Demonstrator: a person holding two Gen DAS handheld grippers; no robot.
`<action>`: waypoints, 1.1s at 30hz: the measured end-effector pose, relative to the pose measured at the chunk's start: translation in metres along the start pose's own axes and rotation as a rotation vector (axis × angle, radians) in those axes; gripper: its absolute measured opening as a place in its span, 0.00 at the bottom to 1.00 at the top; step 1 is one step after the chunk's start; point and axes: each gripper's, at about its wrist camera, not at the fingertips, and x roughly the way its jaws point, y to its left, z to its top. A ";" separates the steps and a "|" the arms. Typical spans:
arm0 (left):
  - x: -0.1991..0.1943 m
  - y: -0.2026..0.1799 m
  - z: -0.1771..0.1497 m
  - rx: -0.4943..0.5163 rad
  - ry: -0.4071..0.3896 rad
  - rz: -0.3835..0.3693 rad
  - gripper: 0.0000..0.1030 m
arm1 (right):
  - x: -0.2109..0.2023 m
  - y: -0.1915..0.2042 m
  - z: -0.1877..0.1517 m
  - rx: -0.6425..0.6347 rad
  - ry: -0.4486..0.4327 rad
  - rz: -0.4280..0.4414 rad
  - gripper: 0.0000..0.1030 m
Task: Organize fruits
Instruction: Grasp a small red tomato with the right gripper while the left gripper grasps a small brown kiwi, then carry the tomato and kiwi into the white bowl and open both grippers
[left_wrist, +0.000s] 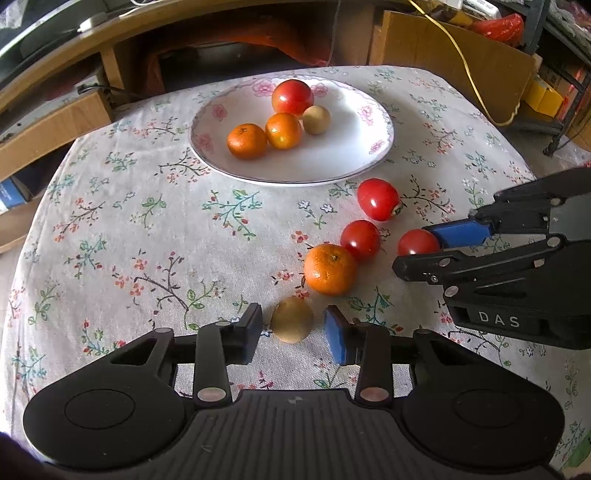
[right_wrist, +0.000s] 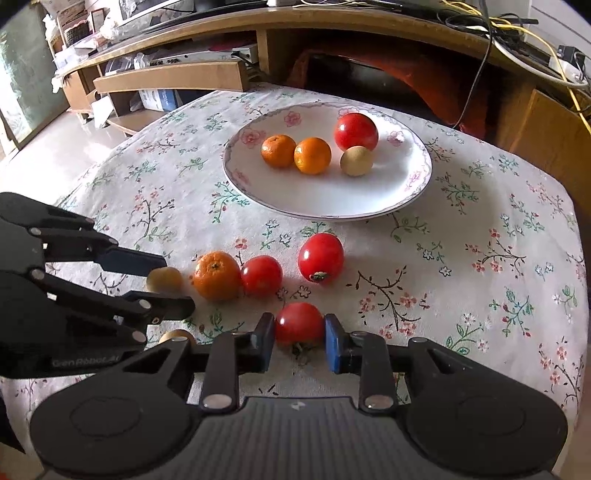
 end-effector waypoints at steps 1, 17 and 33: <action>0.000 0.000 0.000 0.003 -0.001 0.002 0.45 | 0.000 0.001 -0.001 -0.005 0.000 -0.001 0.30; -0.004 0.002 -0.001 -0.016 0.007 -0.005 0.30 | -0.007 -0.002 -0.002 0.019 0.007 -0.053 0.27; -0.018 0.004 0.039 -0.055 -0.102 -0.035 0.30 | -0.024 -0.020 0.032 0.102 -0.106 -0.051 0.27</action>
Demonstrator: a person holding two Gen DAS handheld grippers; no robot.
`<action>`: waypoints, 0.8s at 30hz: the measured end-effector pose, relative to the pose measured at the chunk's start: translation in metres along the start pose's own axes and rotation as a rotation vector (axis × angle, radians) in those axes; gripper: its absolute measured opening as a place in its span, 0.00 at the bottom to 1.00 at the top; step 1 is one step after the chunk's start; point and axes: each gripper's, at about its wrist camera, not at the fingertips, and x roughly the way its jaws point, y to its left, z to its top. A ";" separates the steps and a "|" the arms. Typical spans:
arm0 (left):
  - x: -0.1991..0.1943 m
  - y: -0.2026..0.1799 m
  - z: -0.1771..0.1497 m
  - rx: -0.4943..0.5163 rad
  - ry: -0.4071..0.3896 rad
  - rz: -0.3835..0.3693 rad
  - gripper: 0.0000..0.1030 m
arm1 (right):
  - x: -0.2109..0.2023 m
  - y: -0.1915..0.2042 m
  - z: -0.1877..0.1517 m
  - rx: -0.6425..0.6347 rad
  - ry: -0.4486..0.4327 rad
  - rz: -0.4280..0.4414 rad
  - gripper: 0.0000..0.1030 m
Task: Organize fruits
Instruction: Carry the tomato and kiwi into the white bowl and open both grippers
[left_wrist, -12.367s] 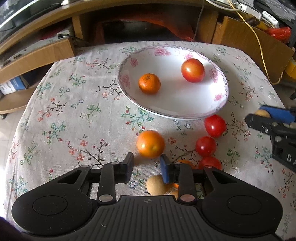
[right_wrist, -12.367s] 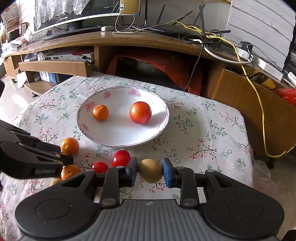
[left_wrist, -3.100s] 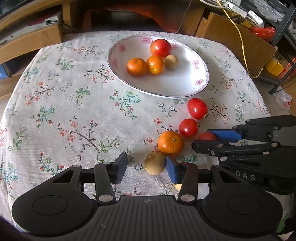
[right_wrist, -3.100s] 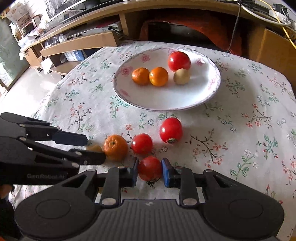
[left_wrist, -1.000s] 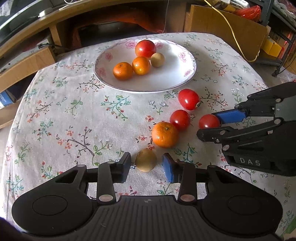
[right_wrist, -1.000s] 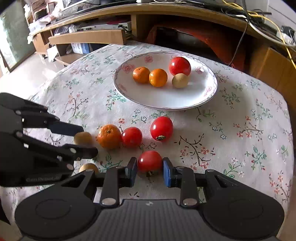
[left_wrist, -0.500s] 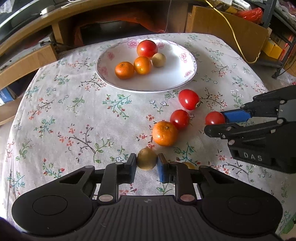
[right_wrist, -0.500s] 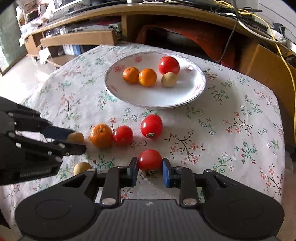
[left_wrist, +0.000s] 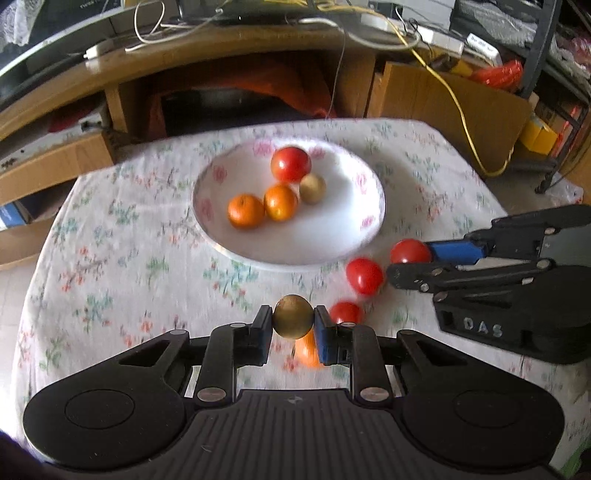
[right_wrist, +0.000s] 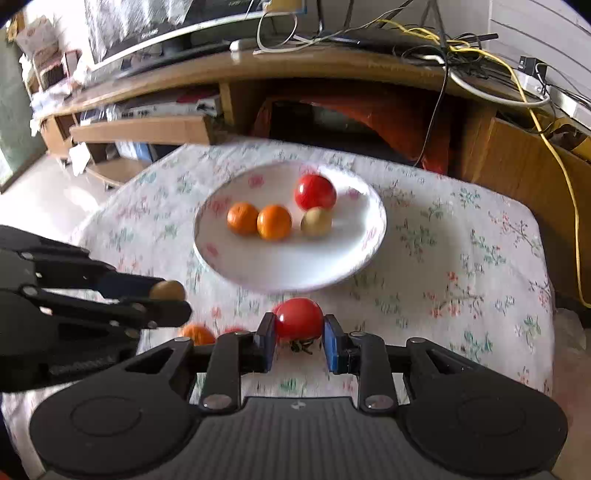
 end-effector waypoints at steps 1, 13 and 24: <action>0.001 0.000 0.003 -0.001 -0.005 -0.002 0.30 | 0.001 -0.001 0.003 0.003 -0.005 -0.001 0.27; 0.022 0.001 0.035 -0.006 -0.024 0.009 0.30 | 0.019 -0.013 0.030 0.011 -0.031 0.000 0.27; 0.036 0.006 0.043 -0.026 -0.010 0.020 0.30 | 0.040 -0.018 0.039 0.010 -0.019 0.002 0.27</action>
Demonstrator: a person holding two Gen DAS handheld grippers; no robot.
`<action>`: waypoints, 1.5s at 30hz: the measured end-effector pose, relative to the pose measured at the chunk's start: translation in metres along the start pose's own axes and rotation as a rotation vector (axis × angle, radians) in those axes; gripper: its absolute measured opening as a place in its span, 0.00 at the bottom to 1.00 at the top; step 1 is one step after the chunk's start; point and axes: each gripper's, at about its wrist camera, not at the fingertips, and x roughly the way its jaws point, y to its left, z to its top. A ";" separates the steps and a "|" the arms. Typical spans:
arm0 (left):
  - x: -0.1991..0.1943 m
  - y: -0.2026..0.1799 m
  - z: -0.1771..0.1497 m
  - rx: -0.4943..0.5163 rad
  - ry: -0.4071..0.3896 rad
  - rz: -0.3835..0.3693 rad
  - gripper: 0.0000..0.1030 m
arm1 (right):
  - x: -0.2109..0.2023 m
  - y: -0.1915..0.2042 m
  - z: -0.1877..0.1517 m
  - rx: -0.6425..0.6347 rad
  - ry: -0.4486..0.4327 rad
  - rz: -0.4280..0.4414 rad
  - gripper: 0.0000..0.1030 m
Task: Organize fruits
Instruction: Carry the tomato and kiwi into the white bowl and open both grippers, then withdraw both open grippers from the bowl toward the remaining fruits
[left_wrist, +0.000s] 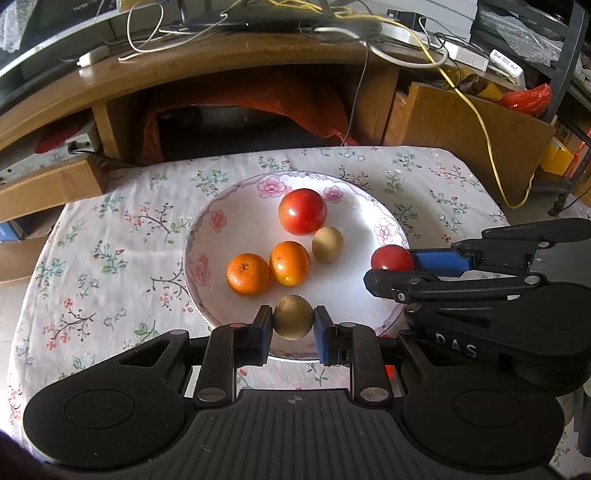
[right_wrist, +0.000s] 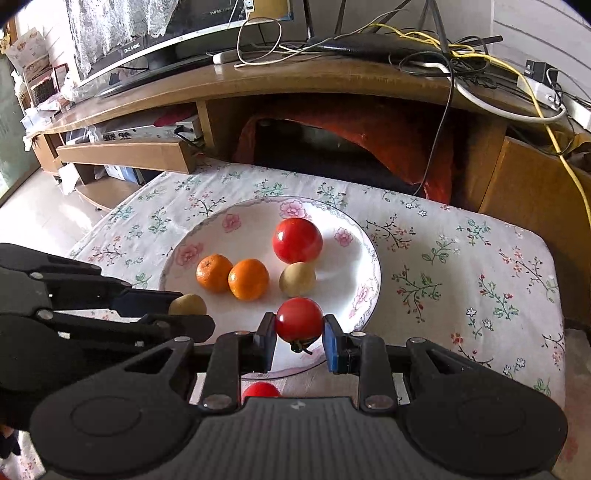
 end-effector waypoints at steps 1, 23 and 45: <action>0.000 0.000 0.000 -0.001 0.001 0.000 0.30 | 0.001 0.000 0.000 0.000 0.002 0.001 0.27; -0.001 0.003 0.002 -0.029 -0.001 0.003 0.34 | 0.003 -0.004 0.005 0.026 -0.020 0.019 0.28; -0.011 0.000 -0.003 -0.027 -0.004 0.000 0.35 | -0.012 0.004 -0.005 0.004 -0.024 0.002 0.28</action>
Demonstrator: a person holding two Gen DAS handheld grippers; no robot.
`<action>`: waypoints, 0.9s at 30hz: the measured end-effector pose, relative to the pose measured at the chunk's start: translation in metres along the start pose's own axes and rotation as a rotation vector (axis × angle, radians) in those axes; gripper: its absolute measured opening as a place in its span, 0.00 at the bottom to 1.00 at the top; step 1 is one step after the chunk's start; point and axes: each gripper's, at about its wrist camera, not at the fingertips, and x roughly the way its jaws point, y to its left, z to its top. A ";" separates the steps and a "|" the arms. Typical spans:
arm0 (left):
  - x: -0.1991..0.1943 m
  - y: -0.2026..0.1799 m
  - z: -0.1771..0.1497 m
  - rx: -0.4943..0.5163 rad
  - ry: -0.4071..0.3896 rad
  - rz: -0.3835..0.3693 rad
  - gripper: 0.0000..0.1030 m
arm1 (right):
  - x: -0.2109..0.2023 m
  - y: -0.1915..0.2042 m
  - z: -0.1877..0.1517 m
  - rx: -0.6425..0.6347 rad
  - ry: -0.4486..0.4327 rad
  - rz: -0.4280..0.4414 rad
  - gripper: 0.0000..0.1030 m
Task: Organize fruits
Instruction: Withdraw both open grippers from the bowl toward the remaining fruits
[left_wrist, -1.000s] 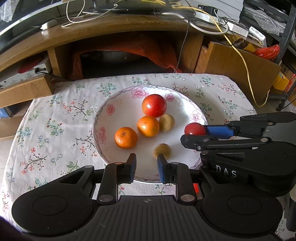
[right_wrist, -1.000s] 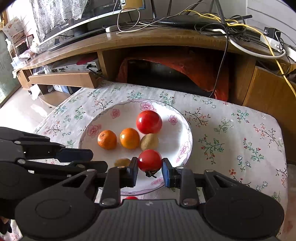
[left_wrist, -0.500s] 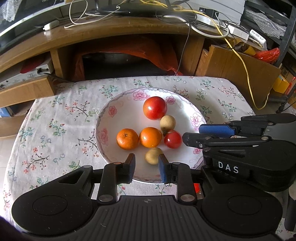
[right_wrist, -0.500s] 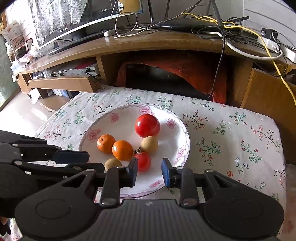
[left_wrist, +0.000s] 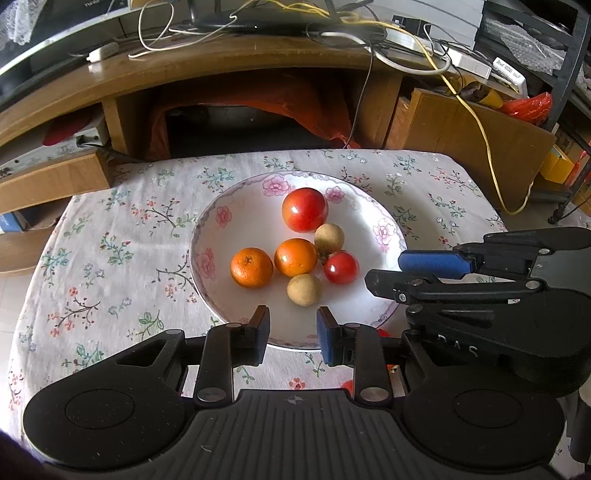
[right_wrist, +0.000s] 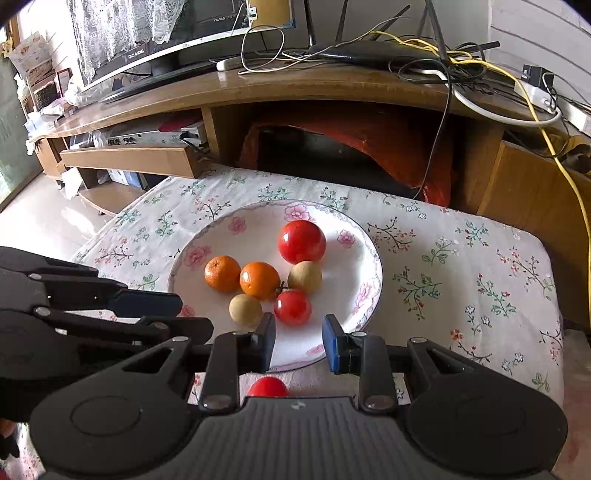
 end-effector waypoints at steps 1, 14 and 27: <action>-0.001 0.000 0.000 0.000 0.000 -0.002 0.35 | -0.001 0.000 -0.001 -0.001 0.000 -0.002 0.28; -0.012 -0.006 -0.012 0.017 0.007 -0.014 0.34 | -0.013 0.007 -0.014 -0.006 0.018 -0.010 0.28; -0.016 -0.009 -0.028 0.022 0.034 -0.029 0.33 | -0.019 0.013 -0.030 0.001 0.049 -0.007 0.28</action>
